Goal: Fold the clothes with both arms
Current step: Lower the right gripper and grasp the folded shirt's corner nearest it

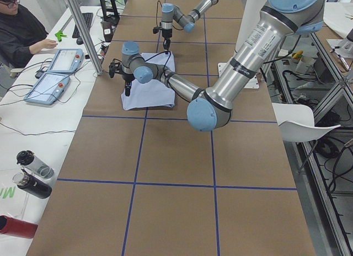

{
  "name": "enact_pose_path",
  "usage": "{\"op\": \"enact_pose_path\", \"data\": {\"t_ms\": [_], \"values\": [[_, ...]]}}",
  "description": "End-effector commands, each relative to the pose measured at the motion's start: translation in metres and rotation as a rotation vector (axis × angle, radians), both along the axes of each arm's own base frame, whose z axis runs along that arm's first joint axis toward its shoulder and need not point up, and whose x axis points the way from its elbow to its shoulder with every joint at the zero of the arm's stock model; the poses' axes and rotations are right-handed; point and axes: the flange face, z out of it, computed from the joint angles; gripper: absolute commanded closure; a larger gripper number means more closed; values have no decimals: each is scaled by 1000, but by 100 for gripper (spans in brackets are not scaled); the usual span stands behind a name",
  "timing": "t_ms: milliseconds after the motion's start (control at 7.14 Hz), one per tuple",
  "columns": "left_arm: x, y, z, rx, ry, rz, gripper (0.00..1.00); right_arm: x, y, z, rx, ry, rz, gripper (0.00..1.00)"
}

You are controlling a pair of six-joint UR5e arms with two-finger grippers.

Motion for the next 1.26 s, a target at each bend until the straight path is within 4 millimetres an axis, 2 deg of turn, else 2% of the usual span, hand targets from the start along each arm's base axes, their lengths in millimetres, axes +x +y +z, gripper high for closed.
{"op": "enact_pose_path", "data": {"t_ms": [0, 140, 280, 560, 700, 840, 980, 1121], "values": [[0, 0, 1, 0, 0, 0, 1, 8, 8, -11, 0, -43, -44, 100], [0, 0, 1, 0, 0, 0, 1, 23, 23, -29, 11, -89, -81, 100], [-1, 0, 1, 0, 0, -1, 1, 44, 46, -33, 12, -123, -123, 100], [-2, -1, 2, -1, -1, -3, 1, 89, 94, -18, 5, -148, -185, 100], [-2, 0, 3, -2, -2, -3, 1, 103, 126, -13, 2, -153, -221, 100], [-3, 0, 4, -4, -2, -3, 1, 103, 159, -7, -6, -149, -272, 100], [-3, 0, 5, -5, -2, -4, 1, 96, 184, -2, -17, -143, -322, 100], [-3, 0, 5, -5, -2, -4, 1, 96, 226, 12, -47, -120, -395, 100]]}}
